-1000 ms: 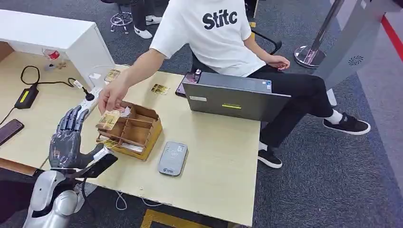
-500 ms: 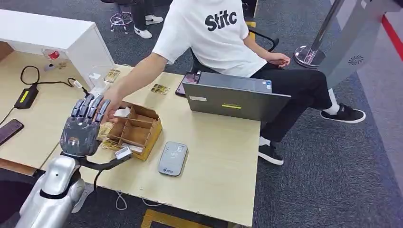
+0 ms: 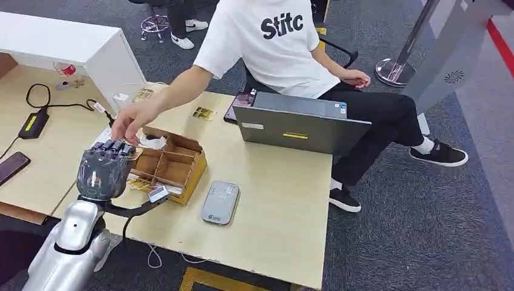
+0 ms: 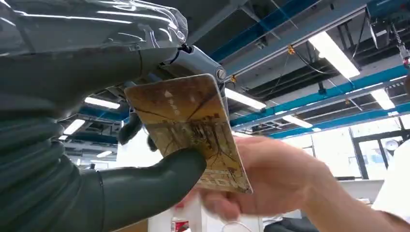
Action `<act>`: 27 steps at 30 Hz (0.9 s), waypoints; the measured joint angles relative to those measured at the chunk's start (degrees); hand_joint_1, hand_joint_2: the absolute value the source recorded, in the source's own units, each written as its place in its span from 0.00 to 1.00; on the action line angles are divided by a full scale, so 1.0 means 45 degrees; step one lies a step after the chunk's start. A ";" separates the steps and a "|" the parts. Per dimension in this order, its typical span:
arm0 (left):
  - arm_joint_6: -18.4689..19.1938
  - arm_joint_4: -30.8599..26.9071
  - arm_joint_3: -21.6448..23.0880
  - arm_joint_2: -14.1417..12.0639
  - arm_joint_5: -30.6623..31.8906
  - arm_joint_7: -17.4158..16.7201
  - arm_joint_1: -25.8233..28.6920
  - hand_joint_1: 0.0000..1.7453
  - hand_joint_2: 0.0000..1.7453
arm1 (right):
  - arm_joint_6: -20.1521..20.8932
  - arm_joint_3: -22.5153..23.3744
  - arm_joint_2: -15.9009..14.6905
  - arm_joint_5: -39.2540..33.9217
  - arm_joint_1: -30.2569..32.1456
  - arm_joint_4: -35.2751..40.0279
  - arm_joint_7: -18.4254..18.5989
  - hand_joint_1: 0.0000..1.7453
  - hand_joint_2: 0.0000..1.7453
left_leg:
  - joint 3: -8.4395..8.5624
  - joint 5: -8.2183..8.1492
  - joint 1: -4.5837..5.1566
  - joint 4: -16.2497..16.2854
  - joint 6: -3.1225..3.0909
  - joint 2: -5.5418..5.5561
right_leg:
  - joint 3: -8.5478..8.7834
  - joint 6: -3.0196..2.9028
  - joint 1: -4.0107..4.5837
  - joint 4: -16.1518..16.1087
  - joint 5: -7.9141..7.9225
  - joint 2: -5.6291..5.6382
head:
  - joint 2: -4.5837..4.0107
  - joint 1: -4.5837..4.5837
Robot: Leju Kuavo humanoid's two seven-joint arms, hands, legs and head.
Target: Pass the card to the sensor for recognition and then transmit it.
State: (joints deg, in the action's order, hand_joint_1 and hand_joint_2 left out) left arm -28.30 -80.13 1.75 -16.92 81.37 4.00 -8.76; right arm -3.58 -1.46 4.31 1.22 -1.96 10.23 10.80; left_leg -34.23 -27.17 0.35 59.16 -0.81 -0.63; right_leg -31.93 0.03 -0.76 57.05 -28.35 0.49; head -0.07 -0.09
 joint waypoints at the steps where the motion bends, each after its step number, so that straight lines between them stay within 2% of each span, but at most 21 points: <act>1: -0.0005 0.0000 0.0000 0.0000 0.0000 0.0000 0.0001 1.00 1.00 | 0.0000 0.0000 0.0000 0.0000 0.0001 0.0000 0.0005 0.00 1.00 | 0.0000 0.0000 0.0000 0.0000 0.0000 0.0000 | 0.0000 0.0000 0.0000 0.0000 0.0000 0.0000 | 0.0000 0.0005; 3: -0.0116 0.0000 -0.0014 0.0044 -0.0101 0.0004 0.0006 1.00 1.00 | 0.0000 0.0000 0.0000 0.0010 0.0001 0.0000 0.0043 0.00 1.00 | 0.0000 0.0000 0.0000 0.0000 0.0000 0.0001 | 0.0001 0.0000 0.0000 0.0000 0.0000 -0.0001 | 0.0000 0.0000; 5: -0.0475 -0.0033 -0.0097 0.0291 -0.0803 0.0305 0.0059 1.00 1.00 | -0.0005 0.0000 0.0000 0.0015 0.0001 0.0000 0.0063 0.00 1.00 | 0.0002 0.0000 0.0001 0.0000 0.0000 0.0001 | 0.0004 0.0000 -0.0001 0.0000 0.0000 0.0000 | 0.0000 0.0000; 8: -0.0729 -0.0511 -0.0151 0.0997 -0.1686 0.0911 0.0402 1.00 1.00 | -0.0015 0.0000 0.0000 0.0024 0.0000 0.0000 0.0073 0.00 1.00 | 0.0000 0.0000 0.0004 0.0002 -0.0001 0.0001 | 0.0006 0.0001 -0.0003 -0.0003 0.0000 0.0000 | 0.0000 0.0005; 11: -0.0443 -0.0865 0.0038 0.1857 -0.1168 0.1413 0.0755 1.00 1.00 | -0.0015 0.0000 0.0005 0.0049 -0.0004 0.0000 0.0117 0.00 1.00 | 0.0001 -0.0002 0.0009 0.0006 -0.0002 0.0002 | 0.0006 0.0002 -0.0007 -0.0012 0.0000 -0.0001 | 0.0000 0.0005; 16: 0.0443 -0.0582 0.1663 0.2492 -0.0174 0.1477 0.0842 1.00 1.00 | -0.0005 0.0000 0.0005 0.0170 -0.0023 0.0000 0.0058 0.00 1.00 | 0.0002 -0.0002 0.0015 0.0011 -0.0003 0.0005 | 0.0008 0.0014 -0.0007 -0.0017 0.0008 -0.0003 | 0.0000 0.0000; 21: 0.0957 0.0098 0.3450 0.2924 0.0219 0.1097 0.0708 1.00 1.00 | 0.0019 0.0000 0.0005 0.0272 -0.0024 0.0000 0.0063 0.00 1.00 | 0.0003 -0.0002 0.0019 0.0011 -0.0003 0.0003 | 0.0008 0.0014 -0.0004 -0.0014 0.0009 -0.0003 | 0.0000 0.0000; 27: 0.1112 0.0914 0.4095 0.3182 -0.0593 0.0933 0.0567 1.00 1.00 | 0.0019 0.0000 0.0005 0.0393 -0.0021 0.0000 0.0063 0.00 1.00 | 0.0005 -0.0001 0.0015 0.0010 -0.0002 0.0001 | 0.0005 0.0012 -0.0002 -0.0010 0.0008 -0.0001 | 0.0000 0.0000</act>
State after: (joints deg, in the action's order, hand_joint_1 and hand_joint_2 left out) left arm -23.30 -76.02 20.17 -2.60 78.71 8.20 -6.21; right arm -3.50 -1.46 4.33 2.99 -2.05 10.23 11.08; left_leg -34.21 -27.17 0.42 59.20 -0.81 -0.63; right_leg -31.90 0.08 -0.77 57.01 -28.31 0.49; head -0.07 -0.09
